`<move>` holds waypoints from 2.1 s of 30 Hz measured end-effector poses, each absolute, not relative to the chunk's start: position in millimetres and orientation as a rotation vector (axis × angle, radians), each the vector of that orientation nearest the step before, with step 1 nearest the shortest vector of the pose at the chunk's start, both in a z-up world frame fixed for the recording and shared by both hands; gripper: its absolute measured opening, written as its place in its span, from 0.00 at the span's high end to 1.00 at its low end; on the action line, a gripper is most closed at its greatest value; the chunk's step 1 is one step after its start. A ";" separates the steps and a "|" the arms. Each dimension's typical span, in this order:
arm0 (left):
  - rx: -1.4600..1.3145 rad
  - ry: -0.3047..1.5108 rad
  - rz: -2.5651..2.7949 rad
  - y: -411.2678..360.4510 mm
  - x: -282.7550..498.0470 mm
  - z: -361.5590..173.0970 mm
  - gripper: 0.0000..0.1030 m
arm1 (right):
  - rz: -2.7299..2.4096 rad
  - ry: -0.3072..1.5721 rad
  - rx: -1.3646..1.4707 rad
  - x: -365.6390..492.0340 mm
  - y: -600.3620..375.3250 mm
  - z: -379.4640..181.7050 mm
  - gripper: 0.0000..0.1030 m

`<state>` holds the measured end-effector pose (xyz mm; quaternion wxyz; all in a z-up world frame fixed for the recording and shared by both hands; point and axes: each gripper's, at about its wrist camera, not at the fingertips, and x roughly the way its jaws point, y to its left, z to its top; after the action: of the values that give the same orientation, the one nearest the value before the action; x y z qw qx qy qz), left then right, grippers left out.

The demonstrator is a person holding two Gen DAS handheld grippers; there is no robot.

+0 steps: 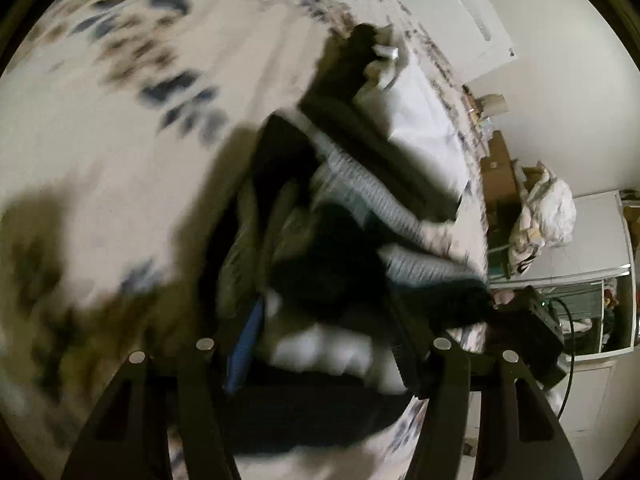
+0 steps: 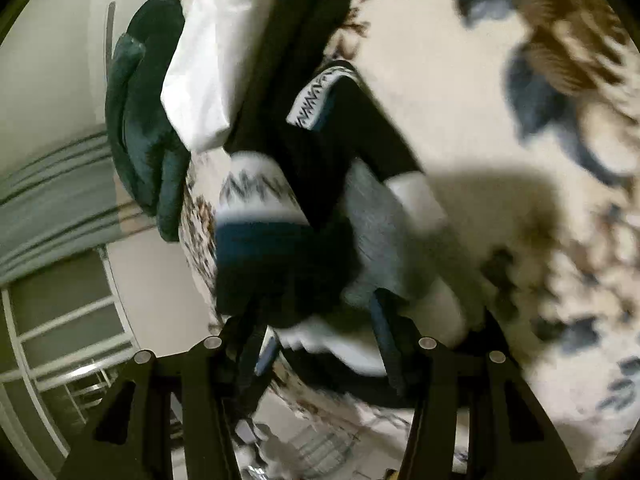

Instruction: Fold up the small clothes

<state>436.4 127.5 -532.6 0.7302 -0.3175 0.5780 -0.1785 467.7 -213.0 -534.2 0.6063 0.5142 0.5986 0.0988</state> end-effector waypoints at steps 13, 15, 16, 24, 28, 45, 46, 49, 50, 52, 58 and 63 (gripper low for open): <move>-0.673 1.090 -0.320 163.1 497.7 -492.1 0.45 | 0.221 1.204 0.953 558.8 -230.2 -460.6 0.40; -0.666 1.117 -0.300 169.8 467.2 -499.5 0.45 | 0.187 1.258 0.862 549.3 -244.8 -462.2 0.29; -0.682 1.138 -0.294 173.9 447.7 -505.7 0.45 | 0.178 1.279 0.831 544.3 -251.4 -464.0 0.26; -1.031 1.168 -0.217 189.6 291.4 -562.8 0.23 | 0.270 1.519 0.671 506.1 -297.0 -516.0 0.04; -1.156 1.191 -0.197 165.5 269.9 -597.3 0.23 | 0.402 1.588 0.694 526.3 -286.7 -547.8 0.01; -1.286 0.942 -0.120 151.0 326.2 -603.0 0.66 | 0.647 1.604 0.750 584.4 -235.3 -609.0 0.57; -1.282 0.944 -0.132 156.0 328.7 -597.8 0.66 | 0.630 1.602 0.752 581.5 -233.6 -608.7 0.59; -1.254 0.955 -0.176 175.8 335.3 -578.2 0.67 | 0.597 1.537 0.768 563.4 -233.9 -597.9 0.72; -1.240 0.962 -0.187 179.1 344.9 -572.8 0.67 | 0.586 1.515 0.784 552.1 -236.1 -591.9 0.73; -1.188 0.987 -0.236 192.8 352.7 -559.2 0.67 | 0.556 1.497 0.797 525.0 -240.5 -581.5 0.75; -1.019 1.187 -0.385 211.3 363.1 -561.5 0.58 | 0.420 1.451 0.938 372.9 -258.5 -549.9 0.77; -0.988 1.319 -0.336 217.1 354.5 -600.3 0.39 | 0.315 1.545 0.923 276.7 -232.9 -560.7 0.72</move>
<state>354.5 217.1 -600.3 0.6666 -0.4378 0.5846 -0.1489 276.7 -232.9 -560.7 0.6111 0.4000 0.6693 0.1364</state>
